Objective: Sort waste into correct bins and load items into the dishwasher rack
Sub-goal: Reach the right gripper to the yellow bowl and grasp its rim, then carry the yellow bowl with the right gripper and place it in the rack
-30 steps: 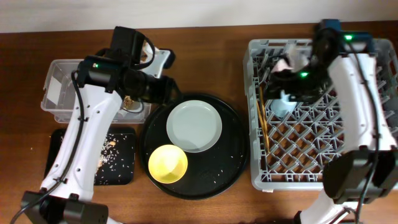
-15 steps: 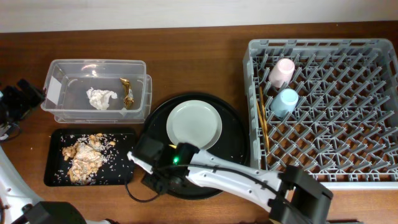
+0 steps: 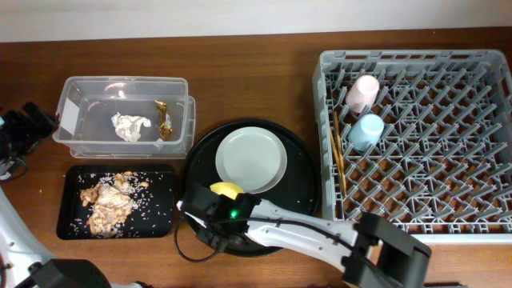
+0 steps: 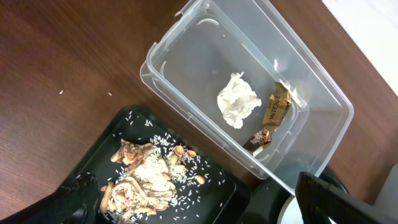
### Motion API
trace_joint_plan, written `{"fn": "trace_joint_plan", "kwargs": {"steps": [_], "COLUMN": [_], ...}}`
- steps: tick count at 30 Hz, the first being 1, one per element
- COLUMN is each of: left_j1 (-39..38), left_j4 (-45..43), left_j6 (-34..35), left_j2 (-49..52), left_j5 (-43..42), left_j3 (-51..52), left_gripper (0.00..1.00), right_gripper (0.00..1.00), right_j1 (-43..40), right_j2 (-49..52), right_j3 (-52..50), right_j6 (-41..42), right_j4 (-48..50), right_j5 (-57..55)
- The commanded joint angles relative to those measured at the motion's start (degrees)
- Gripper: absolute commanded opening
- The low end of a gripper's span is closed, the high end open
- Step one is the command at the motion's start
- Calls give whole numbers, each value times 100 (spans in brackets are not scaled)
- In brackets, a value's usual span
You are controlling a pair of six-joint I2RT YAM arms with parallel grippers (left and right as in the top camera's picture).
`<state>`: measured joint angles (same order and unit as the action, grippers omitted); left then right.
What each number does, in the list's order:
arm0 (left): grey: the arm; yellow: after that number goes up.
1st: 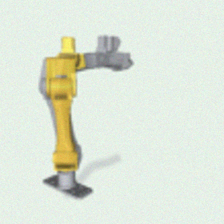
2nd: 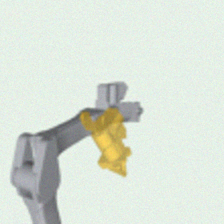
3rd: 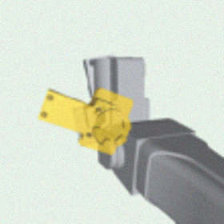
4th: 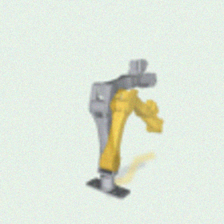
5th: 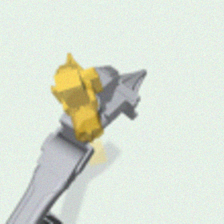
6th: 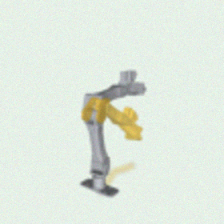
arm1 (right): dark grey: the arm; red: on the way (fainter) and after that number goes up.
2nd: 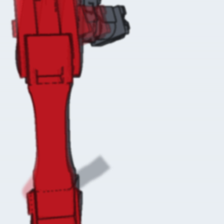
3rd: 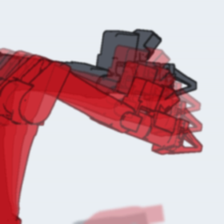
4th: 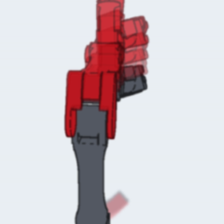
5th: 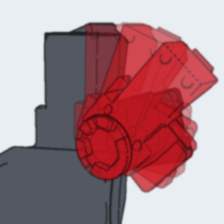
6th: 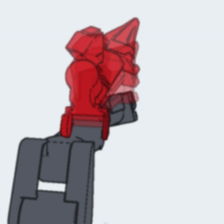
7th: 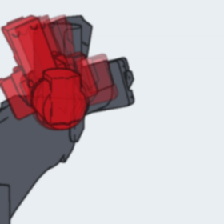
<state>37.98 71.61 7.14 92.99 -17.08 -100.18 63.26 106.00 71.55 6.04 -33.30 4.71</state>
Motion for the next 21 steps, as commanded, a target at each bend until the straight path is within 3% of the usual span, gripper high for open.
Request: {"fn": "trace_joint_plan", "kwargs": {"steps": [1,5,7,8,9,12,14,21], "left_j1": [17,17,17,17,17,17,17,17], "left_j4": [7,7,7,7,7,7,7,7], "left_j6": [13,13,13,13,13,13,13,13], "left_j2": [-136,-133,-133,-133,-136,-133,-136,-136], "left_j5": [0,0,0,0,0,0,0,0], "left_j3": [-26,-26,-26,-26,-26,-26,-26,-26], "left_gripper": [100,100,100,100,100,100,100,100], "right_gripper": [4,4,4,4,4,4,4,4], "right_j1": [-35,-765,-2225,-3526,-4236,-6175,-7044,-8588], "right_j2": [-1054,-2544,-3482,-3797,-3814,-3563,-3191,-1268], "right_j3": [861,1281,1279,1279,1279,1187,1130,-496], "right_j6": [70,70,-192,-656,-988,-2159,-2839,-4411], "right_j4": [-699,-1897,-2811,-3348,-3707,-4513,-4896,-4922], "right_j5": [264,863,1637,2487,3008,4470,5058,6258]}}
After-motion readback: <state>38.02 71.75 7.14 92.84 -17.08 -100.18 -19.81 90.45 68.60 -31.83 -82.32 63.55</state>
